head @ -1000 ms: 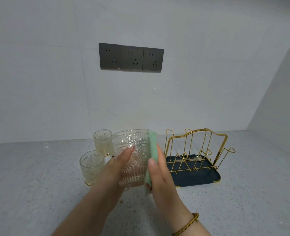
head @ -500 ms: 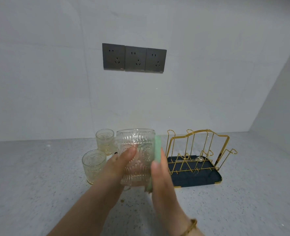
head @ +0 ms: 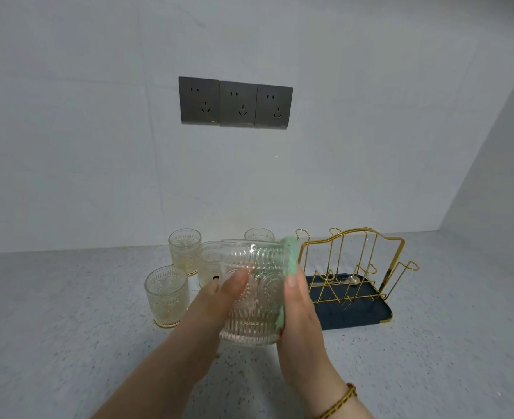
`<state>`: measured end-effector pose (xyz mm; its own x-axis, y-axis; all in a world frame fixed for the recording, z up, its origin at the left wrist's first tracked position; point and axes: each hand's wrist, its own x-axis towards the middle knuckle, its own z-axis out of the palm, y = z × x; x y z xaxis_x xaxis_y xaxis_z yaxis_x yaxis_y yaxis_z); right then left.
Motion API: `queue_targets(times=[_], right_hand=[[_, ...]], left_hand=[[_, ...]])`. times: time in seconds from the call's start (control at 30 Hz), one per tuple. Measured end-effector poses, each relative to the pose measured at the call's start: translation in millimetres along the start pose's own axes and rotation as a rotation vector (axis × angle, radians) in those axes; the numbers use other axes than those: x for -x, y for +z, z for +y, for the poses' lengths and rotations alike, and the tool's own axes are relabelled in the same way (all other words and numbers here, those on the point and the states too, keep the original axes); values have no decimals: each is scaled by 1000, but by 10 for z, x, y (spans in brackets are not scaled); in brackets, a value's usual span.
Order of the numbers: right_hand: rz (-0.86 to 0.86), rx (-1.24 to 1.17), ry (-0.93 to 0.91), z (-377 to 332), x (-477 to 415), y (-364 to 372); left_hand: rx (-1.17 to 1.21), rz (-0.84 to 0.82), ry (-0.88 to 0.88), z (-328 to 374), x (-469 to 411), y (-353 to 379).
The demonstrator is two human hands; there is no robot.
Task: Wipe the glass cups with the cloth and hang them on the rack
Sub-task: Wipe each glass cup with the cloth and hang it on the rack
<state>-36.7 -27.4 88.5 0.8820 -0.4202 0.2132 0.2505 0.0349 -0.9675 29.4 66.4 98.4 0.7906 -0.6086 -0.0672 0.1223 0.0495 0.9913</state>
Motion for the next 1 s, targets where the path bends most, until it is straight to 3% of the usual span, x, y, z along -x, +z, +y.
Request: queue_targets(times=[0.1, 0.23, 0.4, 0.47, 0.53, 0.6, 0.7, 0.8, 0.87, 1.0], right_hand=[[45, 36, -23, -14, 1, 15], [88, 262, -54, -27, -72, 32], [87, 355, -99, 68, -80, 68], [75, 476, -195, 147, -12, 122], [90, 670, -404, 253, 41, 163], [97, 685, -478, 232, -3, 155], [22, 372, -183, -15, -145, 61], [-38, 121, 33, -29, -206, 3], [-60, 215, -5, 57, -128, 108], [16, 564, -275, 186, -1, 251]], left_hand=[[-130, 48, -15, -35, -46, -7], [-33, 111, 9, -78, -32, 95], [-8, 113, -30, -214, -74, 91], [135, 66, -54, -222, -109, 11], [205, 16, -28, -208, -141, -46], [269, -70, 33, -177, -126, -57], [319, -174, 135, -137, -72, 25], [294, -113, 156, -131, -117, 23], [268, -77, 131, -99, -153, -29], [258, -71, 132, -50, -170, -85]])
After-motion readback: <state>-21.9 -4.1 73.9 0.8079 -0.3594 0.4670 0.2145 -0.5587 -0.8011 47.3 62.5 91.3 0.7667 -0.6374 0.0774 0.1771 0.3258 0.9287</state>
